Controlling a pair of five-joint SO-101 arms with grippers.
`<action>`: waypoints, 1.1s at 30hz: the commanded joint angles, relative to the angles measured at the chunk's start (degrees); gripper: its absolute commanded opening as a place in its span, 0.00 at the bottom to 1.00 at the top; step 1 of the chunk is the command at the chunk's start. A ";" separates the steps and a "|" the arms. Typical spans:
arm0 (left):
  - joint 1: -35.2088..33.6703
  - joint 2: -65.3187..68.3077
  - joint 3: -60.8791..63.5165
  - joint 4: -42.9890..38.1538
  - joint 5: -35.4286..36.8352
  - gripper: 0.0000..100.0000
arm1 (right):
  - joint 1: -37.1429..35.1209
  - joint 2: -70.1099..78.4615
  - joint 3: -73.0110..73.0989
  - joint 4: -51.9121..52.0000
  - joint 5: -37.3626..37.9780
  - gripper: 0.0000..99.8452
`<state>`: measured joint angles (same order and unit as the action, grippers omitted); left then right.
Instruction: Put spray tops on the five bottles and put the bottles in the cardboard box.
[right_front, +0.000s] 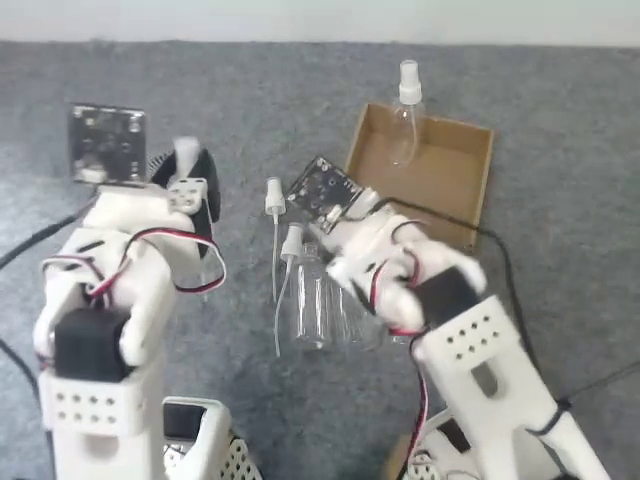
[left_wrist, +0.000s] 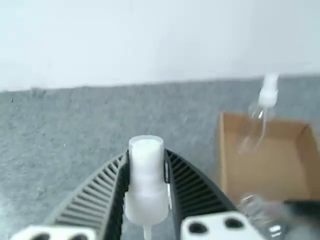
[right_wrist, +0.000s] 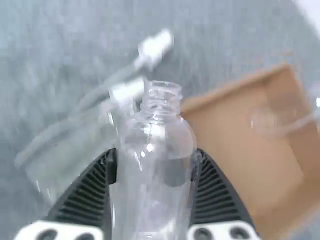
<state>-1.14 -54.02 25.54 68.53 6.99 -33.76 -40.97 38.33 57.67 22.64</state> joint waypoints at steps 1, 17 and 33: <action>-0.18 -2.99 -3.56 -5.54 7.21 0.01 | -6.81 -4.70 7.65 -16.75 -5.98 0.01; -0.09 -7.65 -1.45 -14.68 21.01 0.01 | -14.29 -6.11 21.27 -31.25 -8.35 0.01; 0.44 -7.56 10.33 -26.55 17.41 0.01 | -14.02 -22.81 25.67 -24.66 -8.44 0.00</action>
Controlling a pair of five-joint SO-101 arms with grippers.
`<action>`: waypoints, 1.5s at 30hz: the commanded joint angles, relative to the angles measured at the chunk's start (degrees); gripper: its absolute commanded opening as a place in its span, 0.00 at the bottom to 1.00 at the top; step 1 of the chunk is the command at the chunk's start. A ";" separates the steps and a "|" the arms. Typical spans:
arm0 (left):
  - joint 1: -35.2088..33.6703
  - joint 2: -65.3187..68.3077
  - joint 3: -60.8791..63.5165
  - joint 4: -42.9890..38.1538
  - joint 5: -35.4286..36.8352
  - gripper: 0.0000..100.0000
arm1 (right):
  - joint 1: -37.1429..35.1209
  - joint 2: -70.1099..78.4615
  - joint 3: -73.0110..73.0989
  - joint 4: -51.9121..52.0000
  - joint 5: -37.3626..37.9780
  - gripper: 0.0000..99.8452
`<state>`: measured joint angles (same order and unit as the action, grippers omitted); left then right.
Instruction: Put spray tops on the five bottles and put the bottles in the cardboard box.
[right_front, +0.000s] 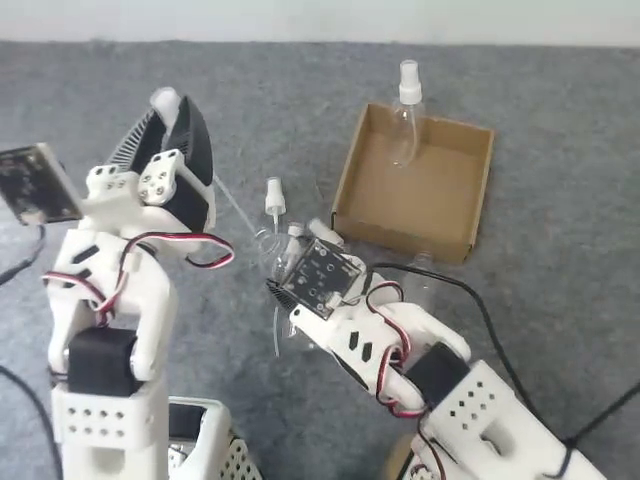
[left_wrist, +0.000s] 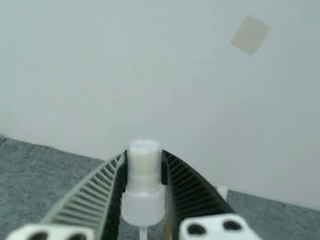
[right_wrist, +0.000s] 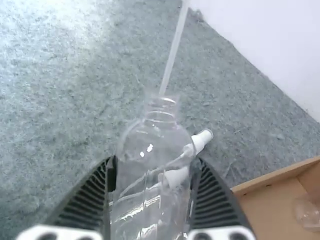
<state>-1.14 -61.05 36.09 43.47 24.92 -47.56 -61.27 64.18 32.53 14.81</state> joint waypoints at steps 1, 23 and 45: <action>0.70 -0.53 -0.04 -1.49 -0.53 0.01 | -0.22 -2.51 -0.18 0.48 -0.62 0.00; 12.13 -1.05 16.22 4.92 -0.88 0.01 | 4.53 -1.54 4.22 -8.31 -6.68 0.01; 14.42 -1.05 20.62 7.03 -0.97 0.01 | 6.11 -1.71 17.23 -35.74 -7.03 0.01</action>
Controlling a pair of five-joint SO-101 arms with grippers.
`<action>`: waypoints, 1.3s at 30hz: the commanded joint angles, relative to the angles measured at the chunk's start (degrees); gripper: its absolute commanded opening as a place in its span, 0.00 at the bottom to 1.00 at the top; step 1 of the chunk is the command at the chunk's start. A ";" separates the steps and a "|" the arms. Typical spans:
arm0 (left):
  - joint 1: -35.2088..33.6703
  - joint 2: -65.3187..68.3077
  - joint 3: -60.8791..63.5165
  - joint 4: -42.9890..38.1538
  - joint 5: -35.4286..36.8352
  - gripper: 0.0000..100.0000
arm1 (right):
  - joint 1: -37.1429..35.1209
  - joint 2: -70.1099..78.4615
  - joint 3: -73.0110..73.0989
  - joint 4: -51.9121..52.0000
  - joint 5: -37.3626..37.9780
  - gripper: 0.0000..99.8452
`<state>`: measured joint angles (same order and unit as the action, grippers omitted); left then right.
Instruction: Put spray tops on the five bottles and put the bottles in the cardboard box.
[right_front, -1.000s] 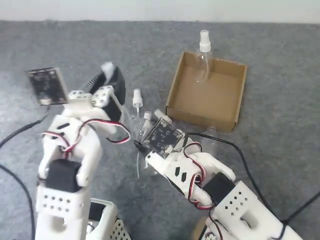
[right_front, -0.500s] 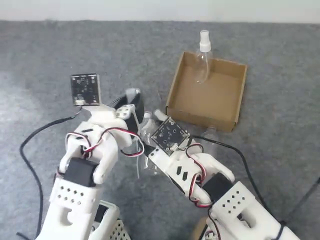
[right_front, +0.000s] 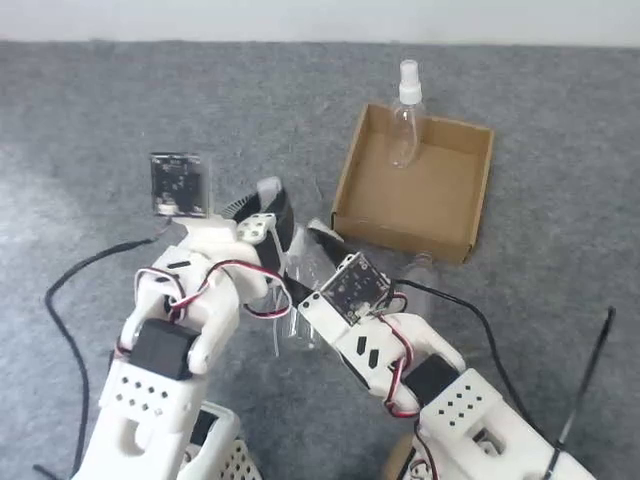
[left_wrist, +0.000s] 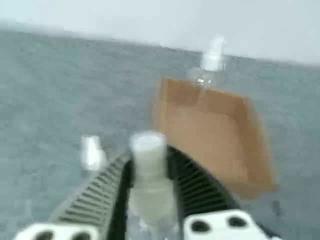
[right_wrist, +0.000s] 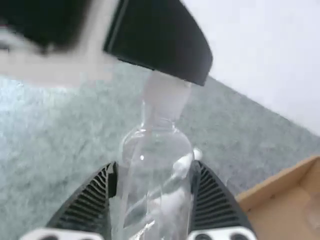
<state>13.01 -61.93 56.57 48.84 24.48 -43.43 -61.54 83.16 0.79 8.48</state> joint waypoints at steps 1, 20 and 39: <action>0.26 -0.18 0.22 1.67 -0.53 0.01 | 1.98 -1.45 -1.76 -4.00 -0.70 0.01; 0.00 -0.26 1.01 2.02 -8.97 0.13 | 3.12 -1.54 -0.53 -6.37 -0.70 0.01; -1.14 -22.68 0.66 9.32 -11.43 0.26 | 3.21 -1.01 1.93 -12.97 -0.35 0.01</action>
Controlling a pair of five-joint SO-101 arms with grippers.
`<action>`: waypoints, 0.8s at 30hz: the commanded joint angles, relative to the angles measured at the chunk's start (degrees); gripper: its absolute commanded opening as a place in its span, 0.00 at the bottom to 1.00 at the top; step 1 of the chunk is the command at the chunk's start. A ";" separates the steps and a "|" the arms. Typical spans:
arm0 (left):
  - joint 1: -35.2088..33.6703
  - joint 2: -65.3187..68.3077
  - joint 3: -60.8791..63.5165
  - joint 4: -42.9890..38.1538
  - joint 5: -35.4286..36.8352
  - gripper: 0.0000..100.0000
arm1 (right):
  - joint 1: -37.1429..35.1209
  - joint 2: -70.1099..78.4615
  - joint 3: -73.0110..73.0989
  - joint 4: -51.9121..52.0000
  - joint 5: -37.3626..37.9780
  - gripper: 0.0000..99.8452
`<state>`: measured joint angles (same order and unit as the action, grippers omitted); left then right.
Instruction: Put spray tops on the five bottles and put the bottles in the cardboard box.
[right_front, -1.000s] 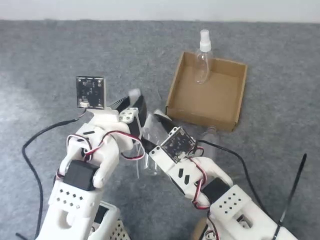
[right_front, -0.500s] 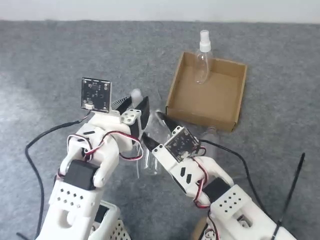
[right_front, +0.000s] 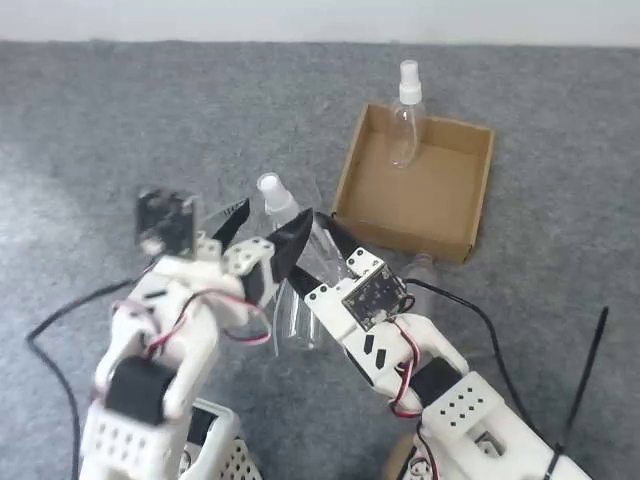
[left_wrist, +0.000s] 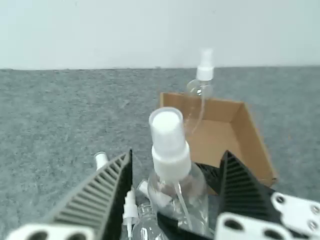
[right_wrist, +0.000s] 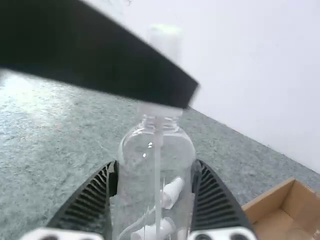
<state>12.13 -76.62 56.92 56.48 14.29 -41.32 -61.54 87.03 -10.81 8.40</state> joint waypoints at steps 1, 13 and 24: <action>-0.26 -9.76 1.01 1.67 -1.93 0.26 | 1.10 -1.01 -1.93 -1.36 -0.35 0.01; -9.23 -16.97 3.65 1.67 -2.64 0.27 | 10.86 -0.84 -21.19 17.45 -10.90 0.01; 0.26 -16.88 12.00 -4.66 -5.45 0.27 | 10.95 21.32 -44.92 24.40 -11.43 0.01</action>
<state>6.86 -93.32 67.56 54.55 11.74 -30.86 -51.43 52.75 13.19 -2.24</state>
